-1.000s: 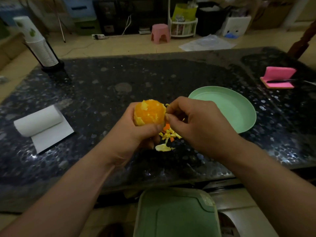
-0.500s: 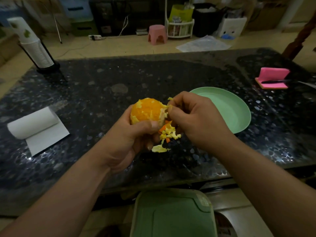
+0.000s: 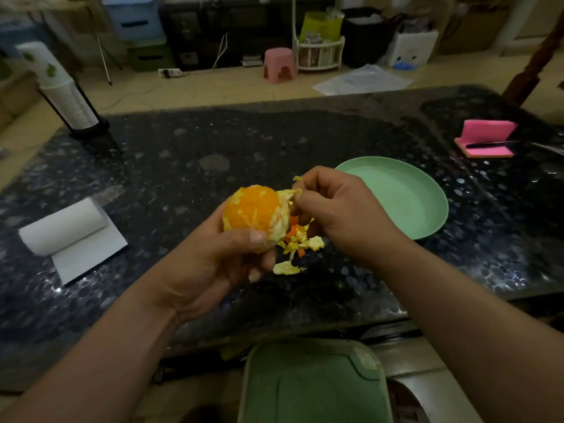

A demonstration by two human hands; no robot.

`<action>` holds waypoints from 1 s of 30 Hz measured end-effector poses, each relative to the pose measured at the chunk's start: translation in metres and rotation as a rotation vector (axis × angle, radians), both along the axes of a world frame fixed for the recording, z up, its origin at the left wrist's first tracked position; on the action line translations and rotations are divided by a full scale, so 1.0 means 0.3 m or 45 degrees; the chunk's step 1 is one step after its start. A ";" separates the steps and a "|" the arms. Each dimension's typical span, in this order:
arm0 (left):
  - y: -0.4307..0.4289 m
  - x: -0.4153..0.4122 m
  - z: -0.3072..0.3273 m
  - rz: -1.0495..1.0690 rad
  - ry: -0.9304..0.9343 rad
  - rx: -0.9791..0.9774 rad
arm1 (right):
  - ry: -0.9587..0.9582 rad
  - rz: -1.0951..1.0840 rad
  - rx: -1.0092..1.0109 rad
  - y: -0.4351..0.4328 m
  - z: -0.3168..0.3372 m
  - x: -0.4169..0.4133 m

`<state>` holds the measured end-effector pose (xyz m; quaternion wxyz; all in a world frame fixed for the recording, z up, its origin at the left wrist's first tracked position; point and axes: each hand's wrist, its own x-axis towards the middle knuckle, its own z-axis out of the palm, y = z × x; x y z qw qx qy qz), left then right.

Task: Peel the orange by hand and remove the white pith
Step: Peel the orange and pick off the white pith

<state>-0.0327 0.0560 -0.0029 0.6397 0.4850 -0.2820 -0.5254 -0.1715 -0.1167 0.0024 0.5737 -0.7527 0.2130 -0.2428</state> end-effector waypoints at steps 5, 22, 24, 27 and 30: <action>0.019 0.013 0.009 -0.059 -0.009 -0.023 | 0.065 -0.078 -0.002 -0.020 -0.028 0.013; -0.033 0.006 -0.002 0.239 0.130 0.097 | 0.788 -0.138 -0.998 -0.017 -0.108 0.043; -0.034 0.005 -0.006 0.276 0.142 0.105 | 0.798 -0.115 -1.022 -0.017 -0.115 0.043; -0.032 0.002 -0.009 0.267 0.200 0.112 | 0.769 -0.192 -0.908 0.000 -0.088 0.032; -0.027 -0.003 -0.002 0.224 0.243 0.094 | 0.631 -0.187 -0.860 0.009 -0.061 0.032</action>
